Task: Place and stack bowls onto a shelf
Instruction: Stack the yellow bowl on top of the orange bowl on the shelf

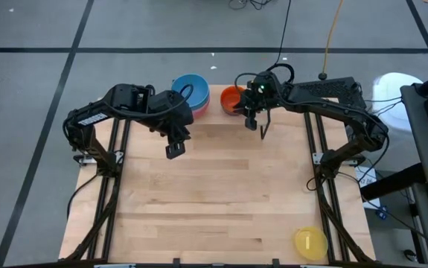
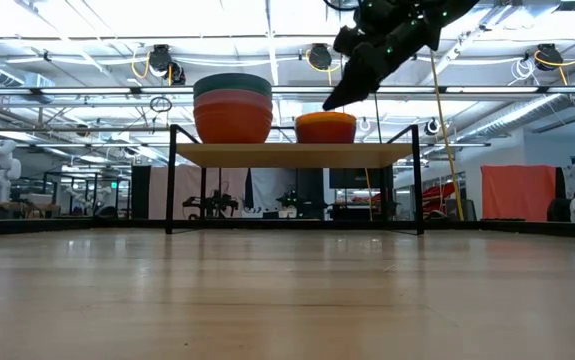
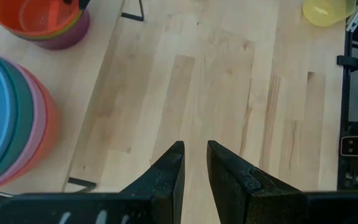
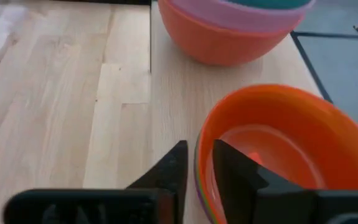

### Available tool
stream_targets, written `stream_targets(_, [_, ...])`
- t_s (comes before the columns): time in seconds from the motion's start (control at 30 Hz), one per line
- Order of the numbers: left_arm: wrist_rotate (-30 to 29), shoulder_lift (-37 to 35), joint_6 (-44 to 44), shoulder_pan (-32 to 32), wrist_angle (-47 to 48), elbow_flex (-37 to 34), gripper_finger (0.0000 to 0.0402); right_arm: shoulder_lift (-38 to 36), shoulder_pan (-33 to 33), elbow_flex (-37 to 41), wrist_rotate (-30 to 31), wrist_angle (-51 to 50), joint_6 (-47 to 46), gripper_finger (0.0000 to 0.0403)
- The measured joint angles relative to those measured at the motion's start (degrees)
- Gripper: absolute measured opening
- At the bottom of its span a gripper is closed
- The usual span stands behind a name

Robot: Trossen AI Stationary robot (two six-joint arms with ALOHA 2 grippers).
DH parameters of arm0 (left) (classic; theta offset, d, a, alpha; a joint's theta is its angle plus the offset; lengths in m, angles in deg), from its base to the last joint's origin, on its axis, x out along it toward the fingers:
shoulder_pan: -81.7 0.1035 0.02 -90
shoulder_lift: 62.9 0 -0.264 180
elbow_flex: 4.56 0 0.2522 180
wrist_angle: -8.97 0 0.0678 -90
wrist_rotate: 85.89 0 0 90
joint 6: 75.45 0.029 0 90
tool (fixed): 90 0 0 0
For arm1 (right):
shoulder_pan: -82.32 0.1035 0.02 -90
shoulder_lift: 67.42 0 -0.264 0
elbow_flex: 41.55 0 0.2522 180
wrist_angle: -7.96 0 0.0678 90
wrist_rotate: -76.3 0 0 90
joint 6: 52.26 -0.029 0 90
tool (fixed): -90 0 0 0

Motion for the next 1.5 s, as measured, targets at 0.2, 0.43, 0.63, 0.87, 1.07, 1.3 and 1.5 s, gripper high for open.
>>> stream_targets(0.2, [0.0, 0.0, -0.4, 0.0, 0.7, 0.0, 0.0072, -5.8, 1.3, 0.0, 0.0, -2.4, 0.4, 0.0102])
stream_targets(0.43, [0.0, 0.0, 1.1, 0.0, 1.7, 0.0, 0.0072, -16.7, 5.4, 0.0, 0.0, -14.1, -2.7, 0.0097])
stream_targets(0.63, [0.0, 0.0, 2.7, 0.0, 1.7, 0.0, 0.0072, -25.0, 11.0, 0.0, -0.1, -34.9, -6.5, 0.0089])
stream_targets(0.87, [0.0, 0.0, 4.6, 0.0, 1.7, 0.0, 0.0072, -31.8, 20.3, 0.0, -0.3, -51.6, -19.3, 0.0089])
stream_targets(1.07, [0.0, 0.0, 4.5, 0.0, 1.7, 0.0, 0.0072, -33.5, 28.6, 0.0, -3.5, -61.4, -30.4, 0.0089])
stream_targets(1.3, [0.0, 0.0, 4.3, 0.0, 1.7, 0.0, 0.0072, -33.6, 38.2, 3.1, -9.6, -65.9, -39.1, 0.0089])
stream_targets(1.5, [0.0, 0.0, 4.3, 0.0, 1.7, 0.0, 0.0072, -33.5, 46.6, 10.5, -10.8, -62.6, -42.9, 0.0089])
